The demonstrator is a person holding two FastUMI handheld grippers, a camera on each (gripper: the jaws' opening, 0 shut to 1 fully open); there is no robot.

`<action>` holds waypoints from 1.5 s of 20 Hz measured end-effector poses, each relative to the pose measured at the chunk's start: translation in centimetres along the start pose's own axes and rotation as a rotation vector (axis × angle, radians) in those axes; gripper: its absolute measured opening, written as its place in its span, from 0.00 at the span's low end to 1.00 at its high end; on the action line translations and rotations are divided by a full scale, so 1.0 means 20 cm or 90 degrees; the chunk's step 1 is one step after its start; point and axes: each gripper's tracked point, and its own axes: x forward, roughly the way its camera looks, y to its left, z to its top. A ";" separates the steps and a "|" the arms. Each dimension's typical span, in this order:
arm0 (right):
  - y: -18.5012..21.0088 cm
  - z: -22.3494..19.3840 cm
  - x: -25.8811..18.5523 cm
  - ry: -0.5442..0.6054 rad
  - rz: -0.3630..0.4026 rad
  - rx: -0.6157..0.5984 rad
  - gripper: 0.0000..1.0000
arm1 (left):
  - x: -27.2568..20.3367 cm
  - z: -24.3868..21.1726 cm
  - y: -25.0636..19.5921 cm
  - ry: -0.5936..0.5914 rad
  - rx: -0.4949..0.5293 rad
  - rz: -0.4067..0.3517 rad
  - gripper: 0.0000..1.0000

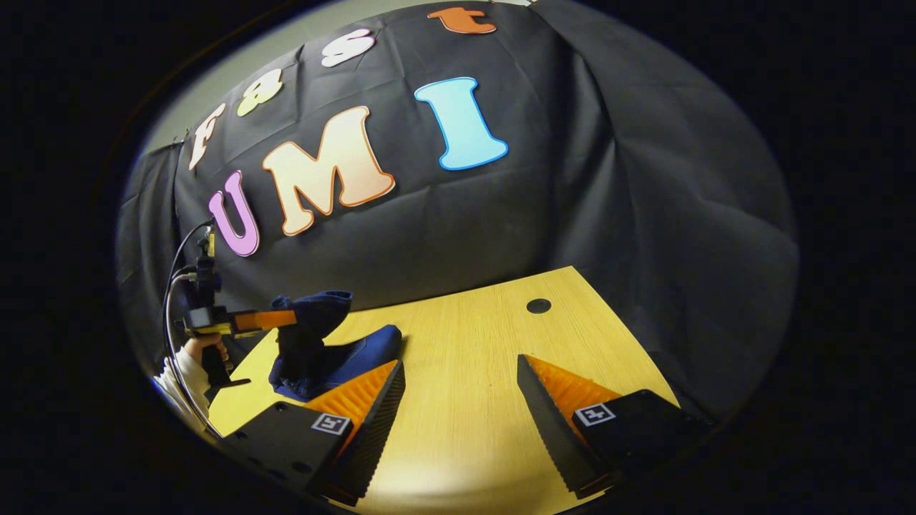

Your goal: Grasp the waist and the cuffs of the jeans and fold them to make the two legs overlap; first hold the waist and fold one-third of the jeans toward the cuffs, then hold the cuffs and fold the remaining one-third in the same direction to finish folding.

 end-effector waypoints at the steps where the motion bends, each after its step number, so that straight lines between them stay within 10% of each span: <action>1: 0.00 -0.01 0.00 0.002 0.003 0.001 0.98 | 0.02 -0.08 -0.03 0.012 0.032 0.006 0.01; 7: 0.07 -0.07 0.03 0.034 0.041 -0.006 0.93 | 0.07 -0.42 -0.17 0.056 0.156 0.040 0.07; 12: 0.18 -0.12 0.03 0.054 0.065 -0.023 0.93 | -0.06 -0.46 -0.36 0.033 0.132 -0.008 1.00; 30: 0.93 -0.18 -0.25 0.004 0.100 -0.025 0.98 | -1.13 -0.35 0.24 -0.063 0.045 0.111 0.95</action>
